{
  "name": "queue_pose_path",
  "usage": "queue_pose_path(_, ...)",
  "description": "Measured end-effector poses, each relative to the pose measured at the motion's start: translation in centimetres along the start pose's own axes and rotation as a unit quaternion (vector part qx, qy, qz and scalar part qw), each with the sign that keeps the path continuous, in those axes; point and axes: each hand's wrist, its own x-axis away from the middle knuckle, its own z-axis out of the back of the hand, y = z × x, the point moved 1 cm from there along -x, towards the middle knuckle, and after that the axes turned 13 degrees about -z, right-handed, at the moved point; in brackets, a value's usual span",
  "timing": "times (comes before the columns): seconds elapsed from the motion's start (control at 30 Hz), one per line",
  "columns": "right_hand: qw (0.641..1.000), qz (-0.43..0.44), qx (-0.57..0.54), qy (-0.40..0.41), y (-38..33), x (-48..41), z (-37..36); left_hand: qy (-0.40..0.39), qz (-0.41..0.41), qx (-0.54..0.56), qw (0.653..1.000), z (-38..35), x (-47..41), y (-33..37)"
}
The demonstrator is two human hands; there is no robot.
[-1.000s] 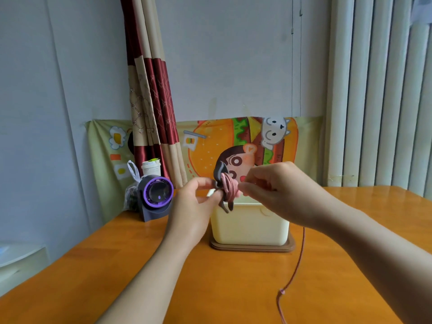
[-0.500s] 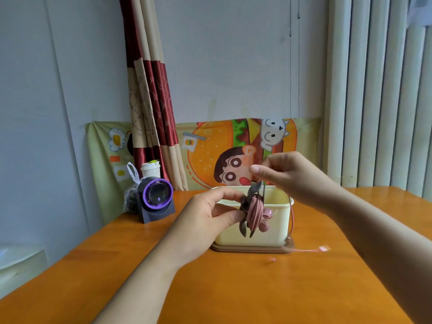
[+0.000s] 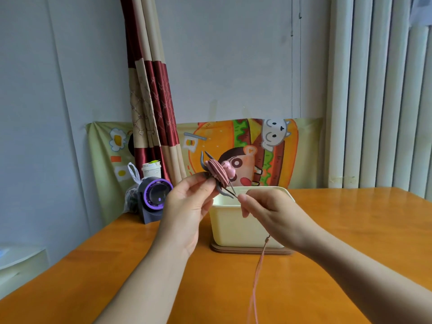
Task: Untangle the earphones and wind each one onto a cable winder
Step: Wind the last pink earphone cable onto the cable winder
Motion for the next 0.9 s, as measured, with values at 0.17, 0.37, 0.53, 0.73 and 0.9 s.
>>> queue_pose_path(0.17, 0.993, 0.061, 0.099, 0.005, -1.4, 0.7, 0.3, -0.006, -0.04, -0.137, 0.99, 0.1, 0.2, -0.7)
queue_pose_path(0.37, 0.992, 0.061, 0.113, 0.003, -1.8, 0.5, 2.0, -0.068, -0.099, -0.295, 0.948, 0.4, 0.5, -0.6)
queue_pose_path(0.53, 0.993, 0.049, 0.098, 0.039, -2.4, -0.5, 4.6, -0.165, -0.094, -0.352, 0.917, 0.7, 1.2, -1.3)
queue_pose_path(0.73, 0.995, 0.036, 0.078, 0.059, -1.5, -1.7, 5.5, -0.227, -0.107, -0.321, 0.913, 0.0, 2.0, -0.2)
queue_pose_path(0.9, 0.998, 0.012, 0.009, 0.063, -0.5, -1.9, 5.0, -0.285, -0.106, -0.281, 0.91, -0.1, 2.2, 0.4)
